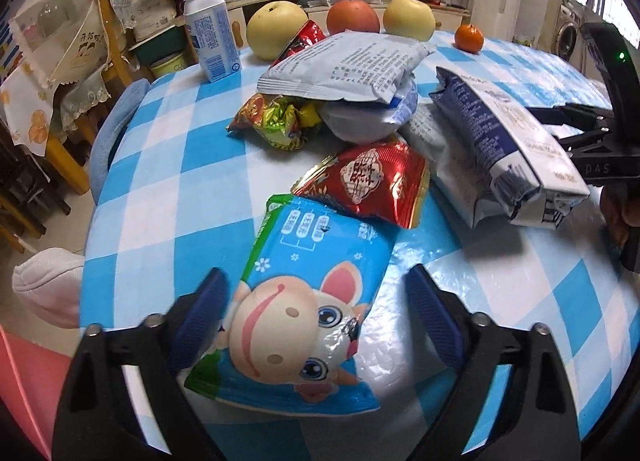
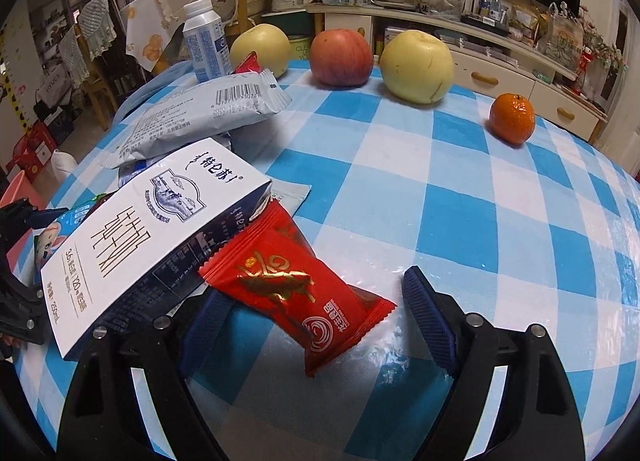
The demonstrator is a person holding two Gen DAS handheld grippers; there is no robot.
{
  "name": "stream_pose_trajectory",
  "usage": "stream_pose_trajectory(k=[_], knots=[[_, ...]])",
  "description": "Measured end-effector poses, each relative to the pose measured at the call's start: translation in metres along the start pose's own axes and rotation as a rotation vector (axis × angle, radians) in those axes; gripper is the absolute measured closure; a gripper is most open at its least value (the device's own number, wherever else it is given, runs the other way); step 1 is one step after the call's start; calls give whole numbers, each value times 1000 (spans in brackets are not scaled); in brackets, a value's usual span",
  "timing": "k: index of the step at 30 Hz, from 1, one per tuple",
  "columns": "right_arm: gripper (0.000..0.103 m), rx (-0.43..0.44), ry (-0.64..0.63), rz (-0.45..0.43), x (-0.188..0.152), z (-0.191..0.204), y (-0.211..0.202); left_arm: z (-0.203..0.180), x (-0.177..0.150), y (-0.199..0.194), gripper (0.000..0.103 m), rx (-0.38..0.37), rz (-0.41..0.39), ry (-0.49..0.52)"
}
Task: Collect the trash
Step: 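Grasp the blue cow-print snack bag with the left gripper while the right grasps the red candy wrapper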
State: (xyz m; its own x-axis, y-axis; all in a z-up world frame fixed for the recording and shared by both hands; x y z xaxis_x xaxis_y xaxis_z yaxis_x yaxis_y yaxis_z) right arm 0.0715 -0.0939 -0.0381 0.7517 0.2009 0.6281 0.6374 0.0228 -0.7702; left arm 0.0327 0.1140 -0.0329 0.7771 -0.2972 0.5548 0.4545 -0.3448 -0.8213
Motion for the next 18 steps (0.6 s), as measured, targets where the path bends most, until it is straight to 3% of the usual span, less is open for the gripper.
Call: stream_pose_trajectory(k=[4, 6, 9, 14, 18], knots=[[28, -10, 0, 9, 1, 1, 0, -3, 2, 0, 26, 2, -13, 3], [30, -23, -13, 10, 0, 3, -1, -5, 3, -1, 38, -5, -18, -2], [43, -54, -31, 13, -1, 4, -2, -6, 3, -2, 49, -7, -25, -9], [57, -68, -45, 3, -3, 4, -7, -6, 3, -3, 54, -5, -29, -23], [62, -79, -34, -1, -5, 2, -11, -2, 1, -6, 56, -17, -35, -55]])
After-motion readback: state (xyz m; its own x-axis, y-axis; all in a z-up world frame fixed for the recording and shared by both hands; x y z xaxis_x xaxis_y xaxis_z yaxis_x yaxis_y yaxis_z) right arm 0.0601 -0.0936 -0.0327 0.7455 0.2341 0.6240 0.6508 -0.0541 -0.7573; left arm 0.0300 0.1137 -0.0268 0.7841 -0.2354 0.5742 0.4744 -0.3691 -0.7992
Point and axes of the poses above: each gripper's, at about its wrist camera, not at the fingertips, and y roughly the way its jaws point, z to its left, x to its top, the point moved 5 cm from there along y, roughly the way its jaws point, and after that the axes turned 14 degrees about -x, right-handed, at the moved point
